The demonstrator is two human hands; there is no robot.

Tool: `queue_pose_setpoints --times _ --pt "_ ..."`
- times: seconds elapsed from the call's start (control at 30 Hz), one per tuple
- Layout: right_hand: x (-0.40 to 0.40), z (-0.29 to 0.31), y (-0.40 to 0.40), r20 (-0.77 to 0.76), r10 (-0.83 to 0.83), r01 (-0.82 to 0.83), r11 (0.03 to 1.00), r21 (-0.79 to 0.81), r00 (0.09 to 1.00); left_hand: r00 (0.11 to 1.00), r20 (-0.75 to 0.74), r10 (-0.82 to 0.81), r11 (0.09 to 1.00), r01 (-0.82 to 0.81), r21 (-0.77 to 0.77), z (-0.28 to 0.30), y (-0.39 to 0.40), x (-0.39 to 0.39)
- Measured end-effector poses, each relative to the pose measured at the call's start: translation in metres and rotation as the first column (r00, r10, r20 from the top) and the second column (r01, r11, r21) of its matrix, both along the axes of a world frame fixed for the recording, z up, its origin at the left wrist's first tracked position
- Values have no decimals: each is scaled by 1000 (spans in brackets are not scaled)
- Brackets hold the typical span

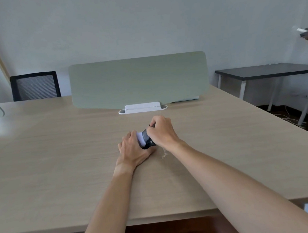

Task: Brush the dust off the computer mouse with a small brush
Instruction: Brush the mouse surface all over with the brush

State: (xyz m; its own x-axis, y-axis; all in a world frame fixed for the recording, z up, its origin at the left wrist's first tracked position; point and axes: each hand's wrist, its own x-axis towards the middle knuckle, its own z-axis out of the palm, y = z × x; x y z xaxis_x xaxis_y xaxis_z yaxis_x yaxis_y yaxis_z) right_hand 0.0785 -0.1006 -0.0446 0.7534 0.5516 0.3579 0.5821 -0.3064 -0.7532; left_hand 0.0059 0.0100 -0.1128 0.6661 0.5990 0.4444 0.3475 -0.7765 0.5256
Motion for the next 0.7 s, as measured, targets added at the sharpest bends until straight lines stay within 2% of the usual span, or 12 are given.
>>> queue_pose_setpoints --times 0.1,0.27,0.43,0.6,0.7 --pt "1 -5 -1 -30 22 -23 999 -43 999 999 26 -27 998 29 -55 -1 1 -2" --pt "15 -8 -7 23 -82 83 995 -53 996 1000 -6 -13 998 12 -62 3 -3 -2" --pt "19 -6 -6 18 -67 68 997 -35 998 1000 17 -22 1000 22 -13 2 -3 -2" --pt "20 -10 -10 -15 -47 47 999 -18 999 989 -75 -129 989 133 56 3 -4 -4" --pt "24 -10 -17 16 -92 93 995 -33 996 991 -59 -120 990 124 72 3 -3 -3"
